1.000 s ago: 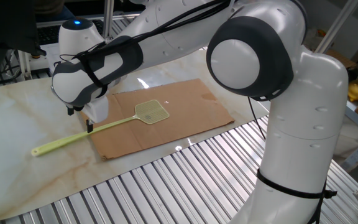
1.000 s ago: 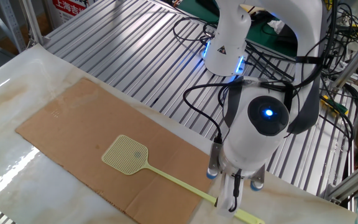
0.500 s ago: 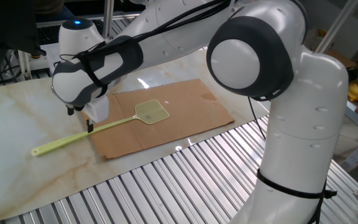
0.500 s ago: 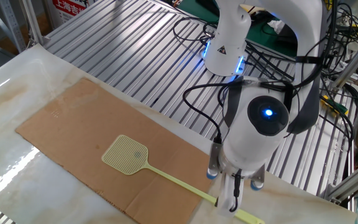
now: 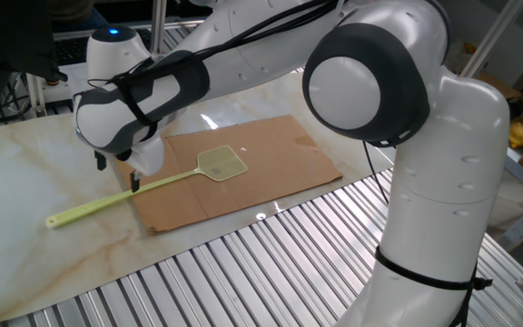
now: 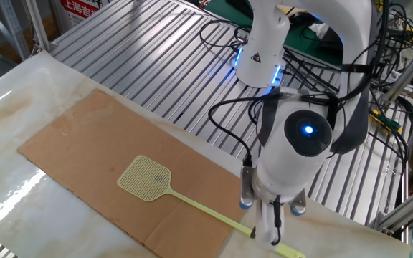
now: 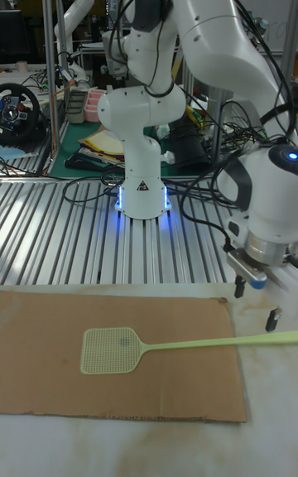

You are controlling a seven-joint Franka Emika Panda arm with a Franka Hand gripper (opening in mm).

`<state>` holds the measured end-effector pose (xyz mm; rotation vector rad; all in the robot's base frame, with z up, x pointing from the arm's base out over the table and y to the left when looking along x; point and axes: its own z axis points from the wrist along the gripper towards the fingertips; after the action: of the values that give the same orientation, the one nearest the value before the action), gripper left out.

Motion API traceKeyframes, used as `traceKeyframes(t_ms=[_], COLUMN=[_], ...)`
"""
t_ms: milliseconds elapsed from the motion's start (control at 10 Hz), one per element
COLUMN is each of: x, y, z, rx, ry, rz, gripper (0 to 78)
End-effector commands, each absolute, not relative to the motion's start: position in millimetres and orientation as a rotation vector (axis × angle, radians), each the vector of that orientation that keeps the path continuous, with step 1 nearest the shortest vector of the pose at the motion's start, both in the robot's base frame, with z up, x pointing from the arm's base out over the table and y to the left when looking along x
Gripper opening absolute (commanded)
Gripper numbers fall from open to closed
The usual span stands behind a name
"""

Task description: Swat with a flyswatter

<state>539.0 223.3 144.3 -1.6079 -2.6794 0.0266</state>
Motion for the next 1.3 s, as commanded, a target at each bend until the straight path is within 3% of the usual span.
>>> traceKeyframes(t_ms=[100, 1300], x=[534.4, 542.9], y=[213.0, 186.6], z=[151.0, 159.1], rx=[-0.977, -0.717], ry=[-2.947, -3.014], rz=[0.065, 0.101], gripper=[77.5, 77.5])
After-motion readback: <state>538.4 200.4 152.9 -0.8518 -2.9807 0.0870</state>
